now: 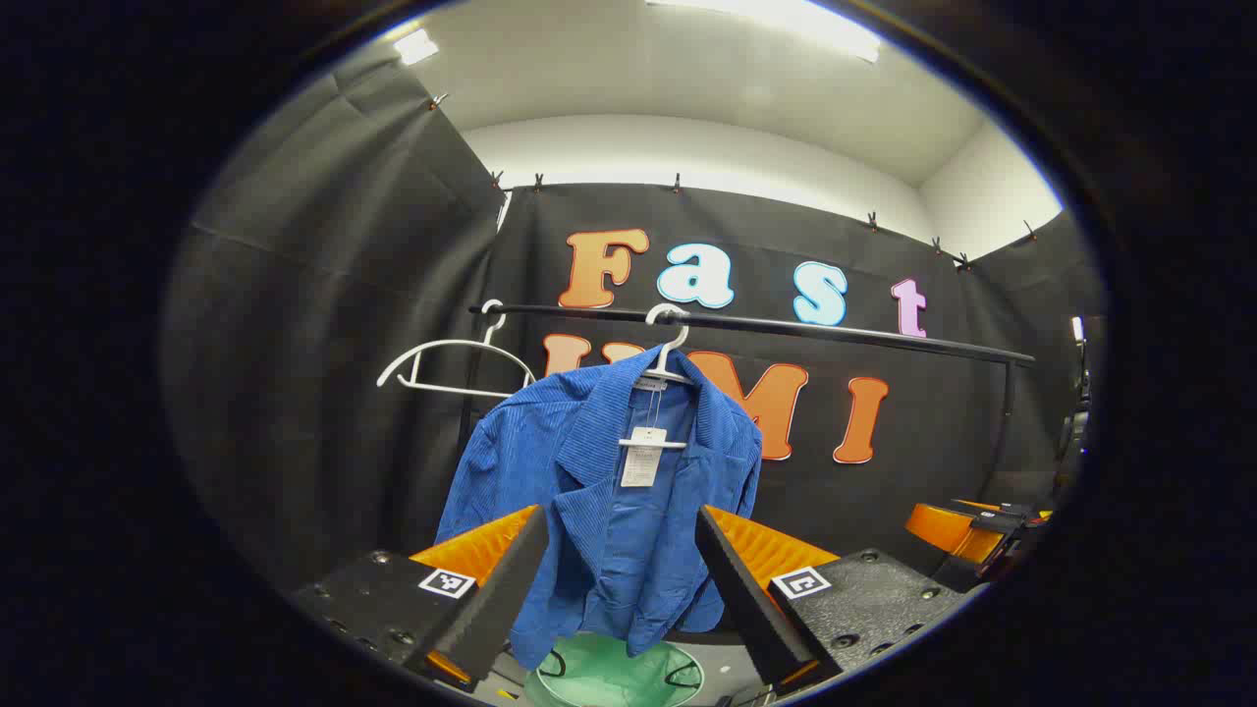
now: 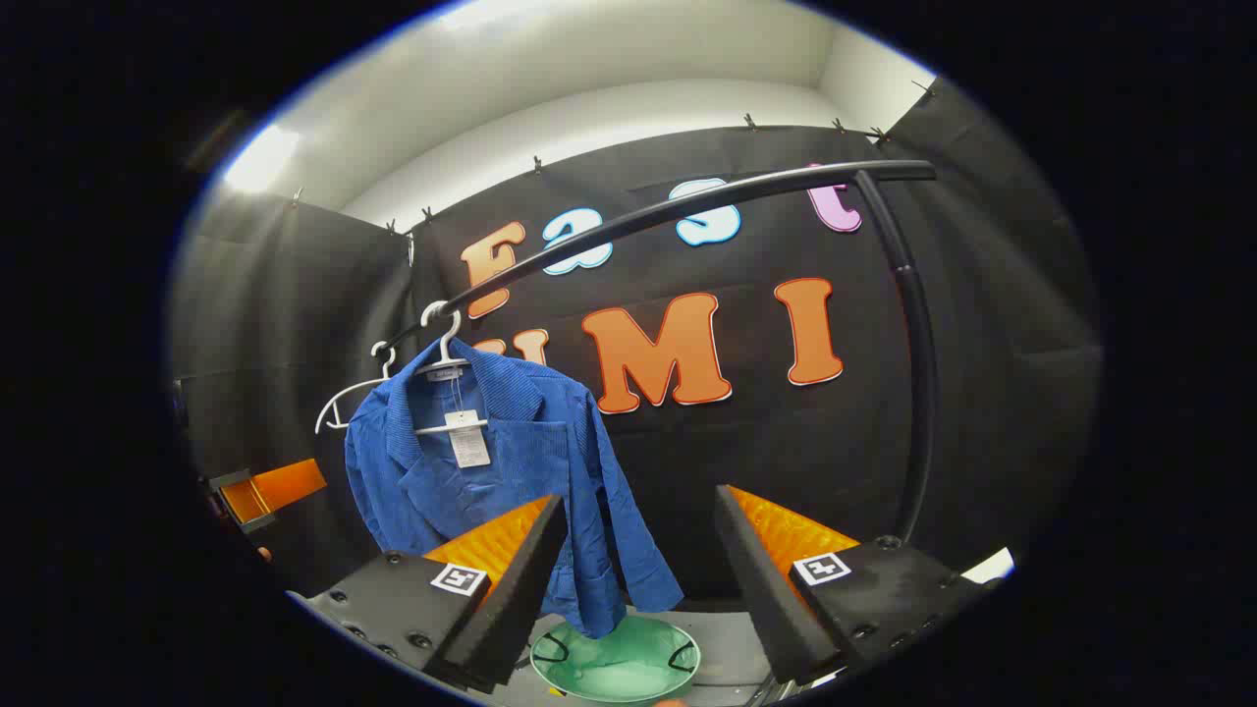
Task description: Grasp the clothes on the hanger with both hands and then place them into the laundry hamper below.
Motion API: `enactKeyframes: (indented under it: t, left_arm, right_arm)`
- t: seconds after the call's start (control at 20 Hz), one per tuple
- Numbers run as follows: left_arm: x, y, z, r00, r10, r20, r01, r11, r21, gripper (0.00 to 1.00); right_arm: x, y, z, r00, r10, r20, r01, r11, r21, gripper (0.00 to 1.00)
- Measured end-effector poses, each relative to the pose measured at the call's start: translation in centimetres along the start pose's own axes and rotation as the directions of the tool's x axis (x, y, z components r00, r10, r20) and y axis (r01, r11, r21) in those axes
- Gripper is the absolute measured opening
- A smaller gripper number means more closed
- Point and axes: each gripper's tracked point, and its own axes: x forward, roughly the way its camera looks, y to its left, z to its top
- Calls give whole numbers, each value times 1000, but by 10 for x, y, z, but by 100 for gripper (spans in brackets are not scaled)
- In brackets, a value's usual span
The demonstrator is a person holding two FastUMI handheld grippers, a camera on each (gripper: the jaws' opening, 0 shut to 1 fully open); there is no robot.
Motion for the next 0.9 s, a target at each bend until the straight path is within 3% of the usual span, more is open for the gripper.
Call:
enactKeyframes:
  t: [0.15,0.2,0.6,0.9]
  left_arm:
    - [-9,-2,-2,1000,23,-12,-23,1000,-5,95]
    - [-12,-2,-2,1000,29,-12,-29,1000,-8,95]
    - [-28,8,7,997,81,-3,-81,997,19,92]
    - [-22,13,8,998,68,-17,-68,998,-14,92]
  right_arm:
    - [-8,-10,2,1000,14,0,-14,1000,-17,89]
    - [-9,-11,2,1000,18,-1,-18,1000,-19,100]
    - [-14,-12,3,999,46,-9,-46,999,-23,98]
    - [-7,4,3,998,60,-9,-60,998,-26,98]
